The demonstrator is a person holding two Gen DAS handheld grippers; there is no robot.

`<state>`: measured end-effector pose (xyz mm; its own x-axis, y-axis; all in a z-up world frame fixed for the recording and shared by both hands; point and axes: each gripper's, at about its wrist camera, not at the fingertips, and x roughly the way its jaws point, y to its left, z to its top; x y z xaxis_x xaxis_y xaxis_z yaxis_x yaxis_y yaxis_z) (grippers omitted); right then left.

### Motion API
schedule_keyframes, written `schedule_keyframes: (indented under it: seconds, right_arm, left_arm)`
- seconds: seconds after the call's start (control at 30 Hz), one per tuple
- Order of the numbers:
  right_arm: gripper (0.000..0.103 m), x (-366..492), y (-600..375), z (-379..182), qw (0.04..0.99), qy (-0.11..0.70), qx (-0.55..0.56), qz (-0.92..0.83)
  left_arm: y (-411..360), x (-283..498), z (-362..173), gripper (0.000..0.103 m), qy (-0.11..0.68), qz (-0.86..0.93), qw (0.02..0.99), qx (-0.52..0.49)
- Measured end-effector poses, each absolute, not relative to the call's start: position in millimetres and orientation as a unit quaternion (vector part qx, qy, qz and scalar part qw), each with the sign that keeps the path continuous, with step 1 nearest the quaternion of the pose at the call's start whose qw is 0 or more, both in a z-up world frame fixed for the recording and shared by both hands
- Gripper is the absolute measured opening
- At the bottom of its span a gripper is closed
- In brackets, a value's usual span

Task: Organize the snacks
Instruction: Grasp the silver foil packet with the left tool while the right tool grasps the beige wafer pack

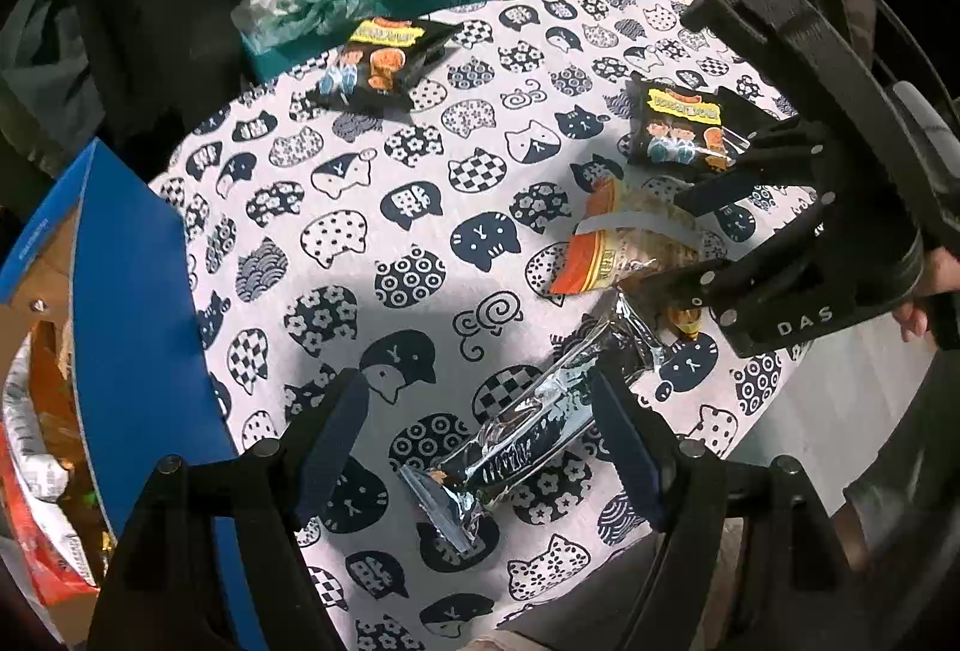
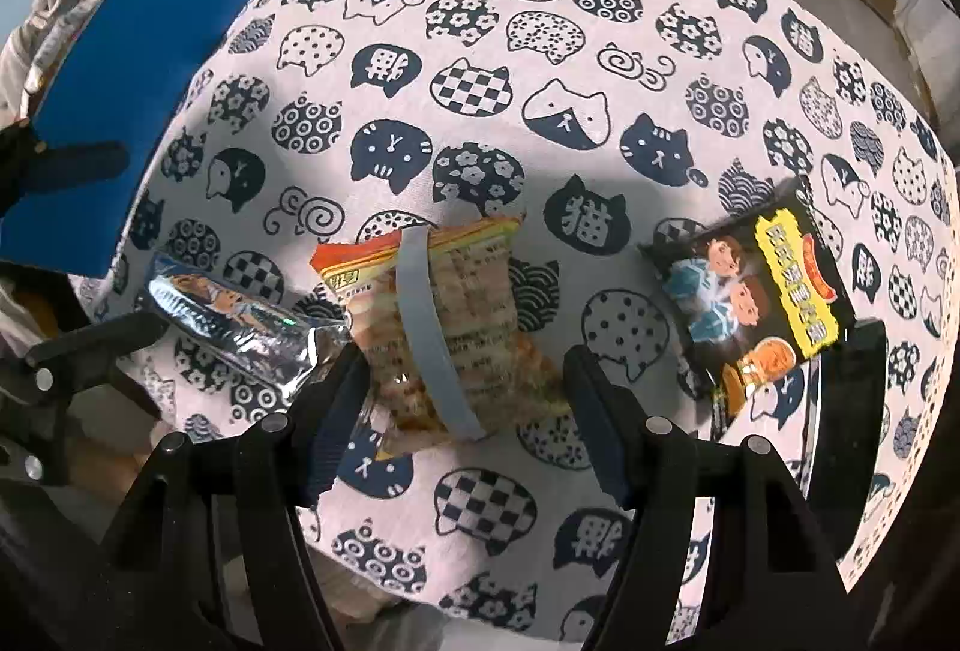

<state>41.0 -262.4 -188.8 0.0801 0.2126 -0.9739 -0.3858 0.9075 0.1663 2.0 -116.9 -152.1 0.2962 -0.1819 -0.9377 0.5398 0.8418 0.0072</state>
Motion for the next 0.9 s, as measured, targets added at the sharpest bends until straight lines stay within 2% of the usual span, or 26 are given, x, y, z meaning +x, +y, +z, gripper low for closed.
schedule_keyframes:
  seconds: [0.07, 0.1, 0.13, 0.3, 0.8, 0.9]
  right_arm:
    - [0.067, 42, -261, -192, 0.733, 0.645, -0.075, 0.205]
    - [0.062, 43, -262, -193, 0.733, 0.644, -0.076, 0.205]
    - [0.051, 44, -262, -195, 0.731, 0.646, -0.076, 0.205]
    - [0.039, 45, -264, -194, 0.733, 0.646, -0.070, 0.203]
    - [0.038, 45, -295, -174, 0.739, 0.652, -0.028, 0.168]
    - [0.039, 44, -292, -177, 0.739, 0.651, -0.028, 0.169]
  left_arm:
    - [-116, 3, -154, 0.078, 0.553, -0.235, 0.784, 0.156]
    - [-115, 3, -155, 0.078, 0.556, -0.237, 0.782, 0.154]
    - [-115, 3, -157, 0.078, 0.558, -0.238, 0.780, 0.153]
    - [-119, -1, -161, 0.078, 0.567, -0.258, 0.768, 0.148]
    - [-151, -17, -190, 0.078, 0.569, -0.282, 0.741, 0.218]
    - [-152, -14, -198, 0.065, 0.579, -0.280, 0.734, 0.216]
